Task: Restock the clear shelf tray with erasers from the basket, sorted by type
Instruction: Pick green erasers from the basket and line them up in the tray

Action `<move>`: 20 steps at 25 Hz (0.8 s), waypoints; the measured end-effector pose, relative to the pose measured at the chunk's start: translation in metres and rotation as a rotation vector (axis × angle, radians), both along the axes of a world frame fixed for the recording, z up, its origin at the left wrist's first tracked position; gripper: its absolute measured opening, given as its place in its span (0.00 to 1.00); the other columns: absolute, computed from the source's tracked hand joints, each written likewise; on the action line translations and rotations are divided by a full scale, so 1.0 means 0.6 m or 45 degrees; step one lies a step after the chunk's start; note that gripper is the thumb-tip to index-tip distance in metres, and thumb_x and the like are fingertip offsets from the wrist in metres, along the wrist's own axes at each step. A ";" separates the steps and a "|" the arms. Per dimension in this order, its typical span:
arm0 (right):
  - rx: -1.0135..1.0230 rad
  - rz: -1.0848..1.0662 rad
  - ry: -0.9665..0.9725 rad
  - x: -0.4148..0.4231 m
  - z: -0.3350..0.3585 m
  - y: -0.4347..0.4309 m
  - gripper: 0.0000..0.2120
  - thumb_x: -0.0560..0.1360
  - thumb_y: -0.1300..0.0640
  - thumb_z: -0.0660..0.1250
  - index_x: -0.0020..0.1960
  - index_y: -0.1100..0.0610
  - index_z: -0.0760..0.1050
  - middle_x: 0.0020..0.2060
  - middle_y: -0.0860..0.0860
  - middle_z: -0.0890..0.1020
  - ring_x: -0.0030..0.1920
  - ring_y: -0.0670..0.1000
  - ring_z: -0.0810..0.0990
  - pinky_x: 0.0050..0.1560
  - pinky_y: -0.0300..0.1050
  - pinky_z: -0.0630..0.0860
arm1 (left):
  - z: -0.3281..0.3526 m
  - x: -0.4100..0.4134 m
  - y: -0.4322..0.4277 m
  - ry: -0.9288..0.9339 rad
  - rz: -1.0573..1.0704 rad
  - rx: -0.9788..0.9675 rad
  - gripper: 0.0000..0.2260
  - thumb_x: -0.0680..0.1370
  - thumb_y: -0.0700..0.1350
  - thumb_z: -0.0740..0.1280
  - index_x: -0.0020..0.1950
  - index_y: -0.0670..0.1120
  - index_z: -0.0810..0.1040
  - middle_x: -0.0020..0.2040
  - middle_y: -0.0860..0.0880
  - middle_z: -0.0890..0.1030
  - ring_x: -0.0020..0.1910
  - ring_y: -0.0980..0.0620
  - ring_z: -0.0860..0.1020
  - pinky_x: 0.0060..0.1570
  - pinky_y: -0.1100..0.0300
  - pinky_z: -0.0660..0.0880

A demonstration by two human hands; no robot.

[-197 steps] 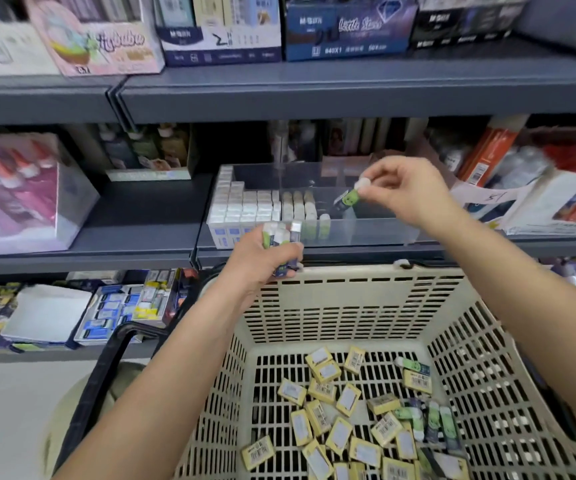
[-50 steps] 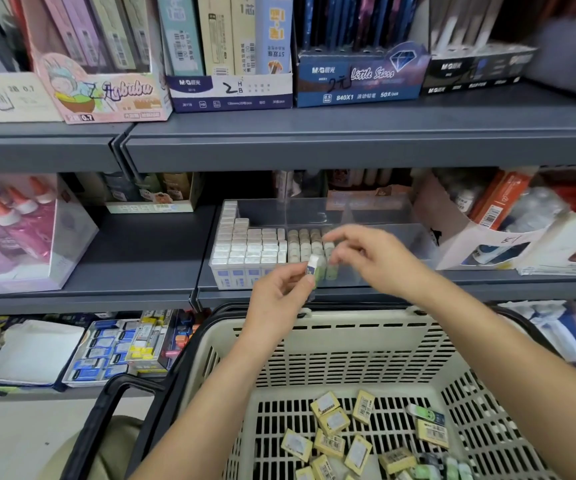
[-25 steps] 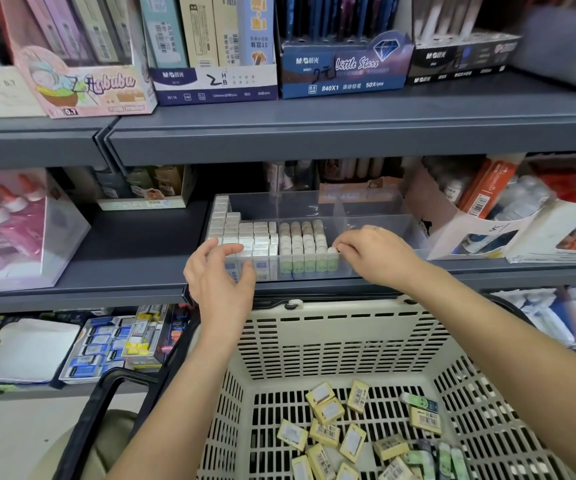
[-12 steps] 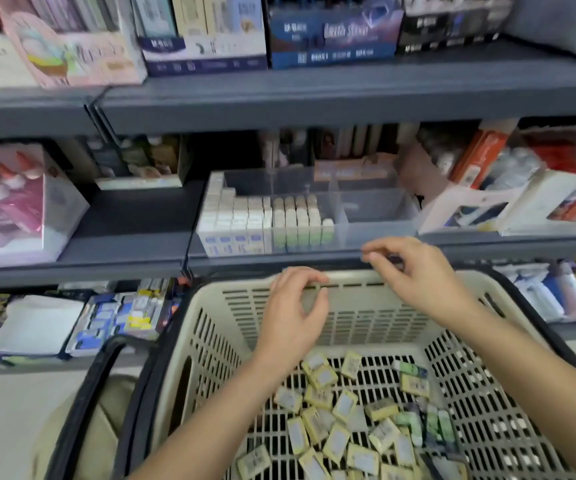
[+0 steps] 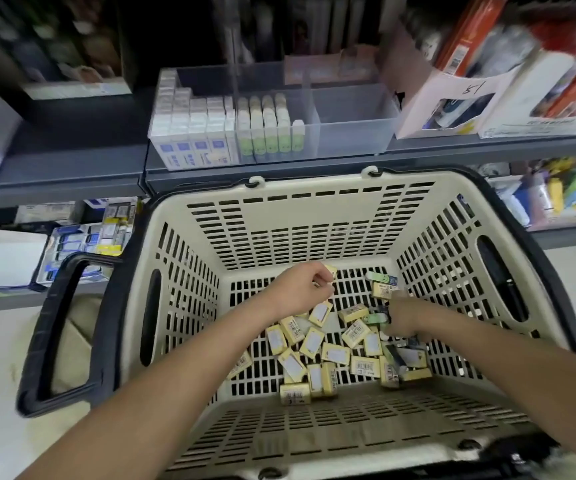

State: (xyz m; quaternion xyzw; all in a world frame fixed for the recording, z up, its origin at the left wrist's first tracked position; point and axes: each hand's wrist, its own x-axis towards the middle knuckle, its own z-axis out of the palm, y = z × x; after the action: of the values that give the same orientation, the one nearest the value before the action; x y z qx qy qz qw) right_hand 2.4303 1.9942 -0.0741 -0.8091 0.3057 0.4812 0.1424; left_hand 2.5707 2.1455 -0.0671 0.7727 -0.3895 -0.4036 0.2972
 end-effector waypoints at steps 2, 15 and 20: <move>0.074 -0.196 -0.138 -0.009 -0.025 -0.013 0.29 0.76 0.56 0.66 0.70 0.63 0.55 0.51 0.56 0.77 0.44 0.50 0.78 0.39 0.38 0.77 | -0.001 0.005 0.000 0.010 0.028 -0.010 0.09 0.77 0.45 0.65 0.56 0.45 0.76 0.49 0.53 0.75 0.42 0.60 0.73 0.45 0.68 0.69; 0.361 -0.349 -0.581 0.018 -0.082 0.026 0.37 0.67 0.52 0.76 0.69 0.52 0.59 0.56 0.54 0.76 0.49 0.52 0.77 0.45 0.44 0.75 | -0.068 -0.002 0.014 0.106 0.099 0.219 0.11 0.77 0.45 0.65 0.58 0.44 0.74 0.53 0.47 0.77 0.53 0.49 0.77 0.52 0.58 0.74; 0.328 -0.298 -0.639 0.043 -0.090 0.049 0.34 0.67 0.46 0.74 0.67 0.52 0.62 0.57 0.52 0.75 0.54 0.52 0.76 0.50 0.43 0.73 | -0.089 -0.015 0.023 -0.046 -0.048 0.355 0.23 0.77 0.48 0.64 0.71 0.53 0.64 0.58 0.46 0.75 0.51 0.49 0.76 0.49 0.58 0.73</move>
State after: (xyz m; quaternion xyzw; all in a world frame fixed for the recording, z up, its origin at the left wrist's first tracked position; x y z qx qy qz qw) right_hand 2.4562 2.0237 -0.1281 -0.8373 0.2887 0.2813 0.3693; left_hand 2.5616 2.1593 -0.1203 0.8061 -0.3495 -0.4455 0.1724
